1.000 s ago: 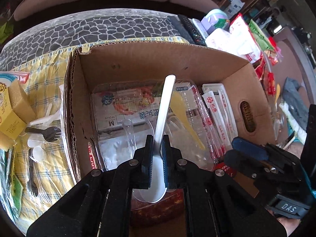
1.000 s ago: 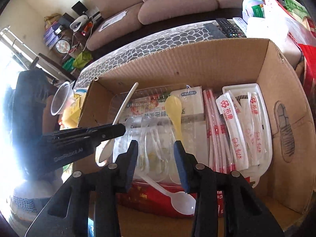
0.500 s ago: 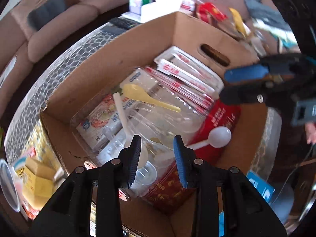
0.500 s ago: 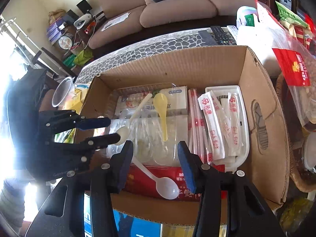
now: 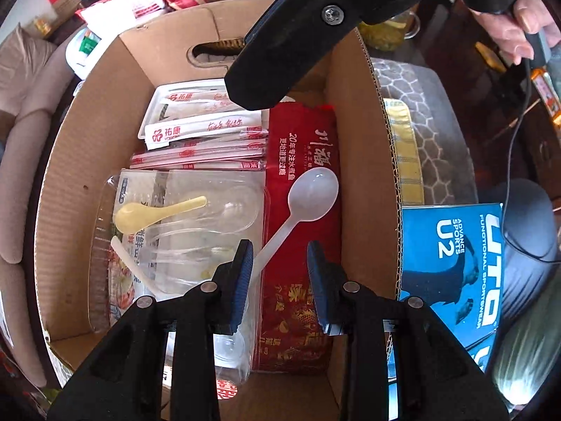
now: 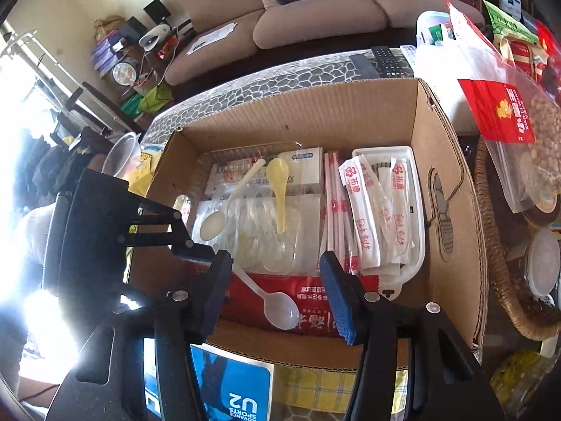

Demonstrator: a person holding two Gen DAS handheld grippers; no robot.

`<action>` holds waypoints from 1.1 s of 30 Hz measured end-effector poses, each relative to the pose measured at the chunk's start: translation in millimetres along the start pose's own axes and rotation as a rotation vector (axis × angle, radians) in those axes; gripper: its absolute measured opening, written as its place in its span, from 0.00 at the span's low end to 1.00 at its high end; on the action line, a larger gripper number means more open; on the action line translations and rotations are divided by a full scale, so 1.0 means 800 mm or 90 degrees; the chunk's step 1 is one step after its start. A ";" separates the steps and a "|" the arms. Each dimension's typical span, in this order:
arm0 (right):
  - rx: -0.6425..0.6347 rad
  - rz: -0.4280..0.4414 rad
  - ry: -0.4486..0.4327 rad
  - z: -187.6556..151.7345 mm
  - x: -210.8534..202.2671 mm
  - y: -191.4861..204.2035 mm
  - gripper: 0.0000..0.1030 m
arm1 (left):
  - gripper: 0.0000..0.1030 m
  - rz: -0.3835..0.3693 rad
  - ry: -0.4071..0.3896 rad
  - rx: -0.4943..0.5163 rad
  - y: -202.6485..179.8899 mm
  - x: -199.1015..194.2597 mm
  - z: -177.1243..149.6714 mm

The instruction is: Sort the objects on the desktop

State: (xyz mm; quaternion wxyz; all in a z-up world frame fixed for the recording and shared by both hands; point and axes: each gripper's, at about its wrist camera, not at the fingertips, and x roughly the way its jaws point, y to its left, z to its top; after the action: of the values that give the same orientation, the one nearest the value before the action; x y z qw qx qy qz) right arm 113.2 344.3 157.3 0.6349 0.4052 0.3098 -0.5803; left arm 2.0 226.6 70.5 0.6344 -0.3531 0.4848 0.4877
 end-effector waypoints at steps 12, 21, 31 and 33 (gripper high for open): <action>-0.015 0.022 0.010 -0.004 0.001 -0.007 0.55 | 0.29 -0.020 0.093 0.110 0.013 0.025 -0.004; -0.006 0.025 0.016 -0.009 0.010 -0.018 0.55 | 0.10 -0.028 0.084 0.109 0.017 0.032 -0.013; -0.010 0.025 0.013 -0.007 0.007 -0.008 0.55 | 0.04 -0.092 0.005 0.046 0.037 -0.016 -0.031; -0.007 0.026 0.011 -0.005 0.007 -0.008 0.55 | 0.03 -0.093 -0.003 0.040 0.039 -0.019 -0.037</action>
State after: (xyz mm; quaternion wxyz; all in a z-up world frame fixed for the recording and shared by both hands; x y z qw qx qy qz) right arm 108.2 345.2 149.8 0.6461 0.4129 0.3103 -0.5618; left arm -36.7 203.6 77.4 0.6805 -0.3663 0.4710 0.4253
